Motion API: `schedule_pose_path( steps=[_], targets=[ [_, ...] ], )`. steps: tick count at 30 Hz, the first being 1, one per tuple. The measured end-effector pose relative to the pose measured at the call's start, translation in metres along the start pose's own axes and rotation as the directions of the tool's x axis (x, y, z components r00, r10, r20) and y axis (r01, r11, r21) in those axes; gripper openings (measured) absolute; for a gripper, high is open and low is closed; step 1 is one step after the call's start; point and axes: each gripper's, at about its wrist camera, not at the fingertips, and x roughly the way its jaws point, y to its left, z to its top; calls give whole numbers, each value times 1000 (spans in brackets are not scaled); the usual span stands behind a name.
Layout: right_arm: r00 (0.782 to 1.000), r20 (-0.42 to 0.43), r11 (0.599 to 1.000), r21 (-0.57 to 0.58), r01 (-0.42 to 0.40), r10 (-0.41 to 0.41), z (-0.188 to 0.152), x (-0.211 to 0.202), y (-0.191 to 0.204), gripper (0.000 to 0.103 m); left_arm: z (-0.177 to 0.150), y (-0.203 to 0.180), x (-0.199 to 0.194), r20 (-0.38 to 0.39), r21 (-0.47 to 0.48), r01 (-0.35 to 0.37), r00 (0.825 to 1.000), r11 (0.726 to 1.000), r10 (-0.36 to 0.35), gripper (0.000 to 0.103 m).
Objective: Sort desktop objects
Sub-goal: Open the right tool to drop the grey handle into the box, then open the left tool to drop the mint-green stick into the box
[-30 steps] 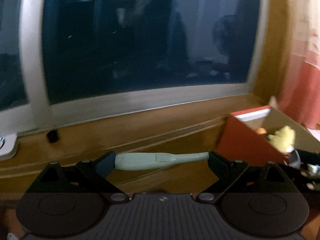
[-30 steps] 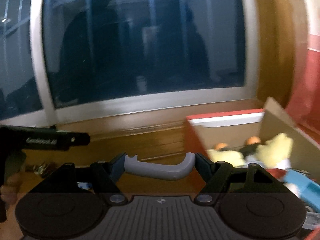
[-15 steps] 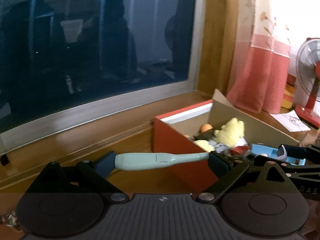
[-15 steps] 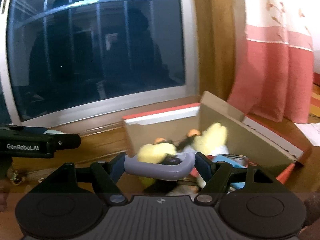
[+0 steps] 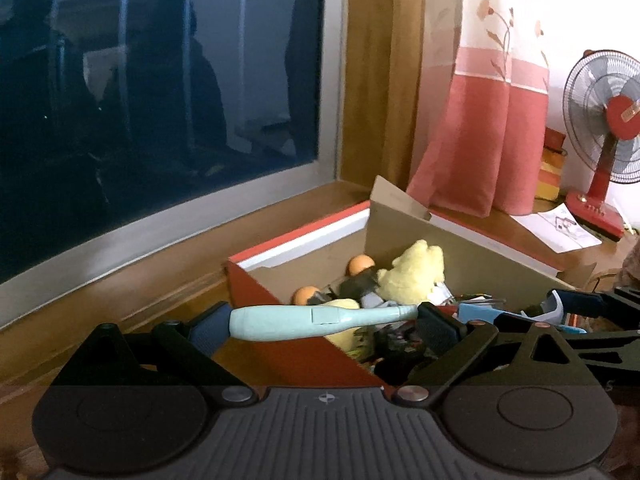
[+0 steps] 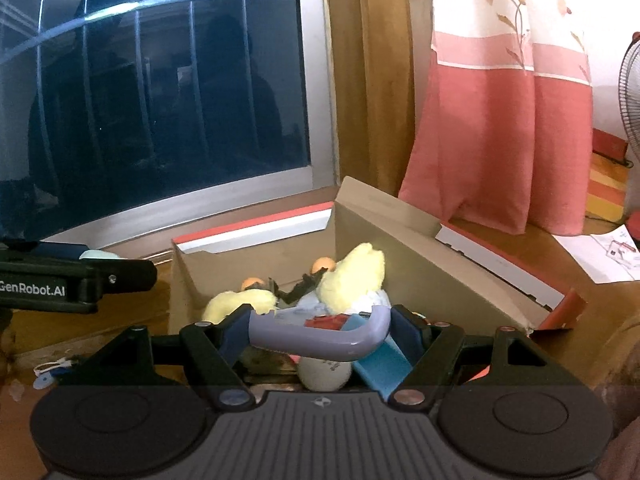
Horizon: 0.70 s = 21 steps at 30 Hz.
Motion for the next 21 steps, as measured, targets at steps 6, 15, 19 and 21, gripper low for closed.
schedule_pose_path(
  steps=[6, 15, 19, 21],
  targets=[
    [1000, -21, 1000, -2, 10, -10, 2, 12, -12, 100, 2, -10, 16, -16, 1, 14, 1000, 1000, -14, 97],
    [1000, -12, 1000, -22, 13, -14, 2, 18, -10, 102, 3, -11, 29, -29, 2, 23, 999, 1000, -23, 97],
    [1000, -19, 1000, -24, 16, -16, 1, 18, -9, 102, 4, -9, 31, -36, 1, 25, 999, 1000, -25, 97],
    [1000, -22, 1000, -26, 17, -17, 1, 17, -9, 102, 4, -9, 32, -38, -2, 28, 999, 1000, -28, 97]
  ],
)
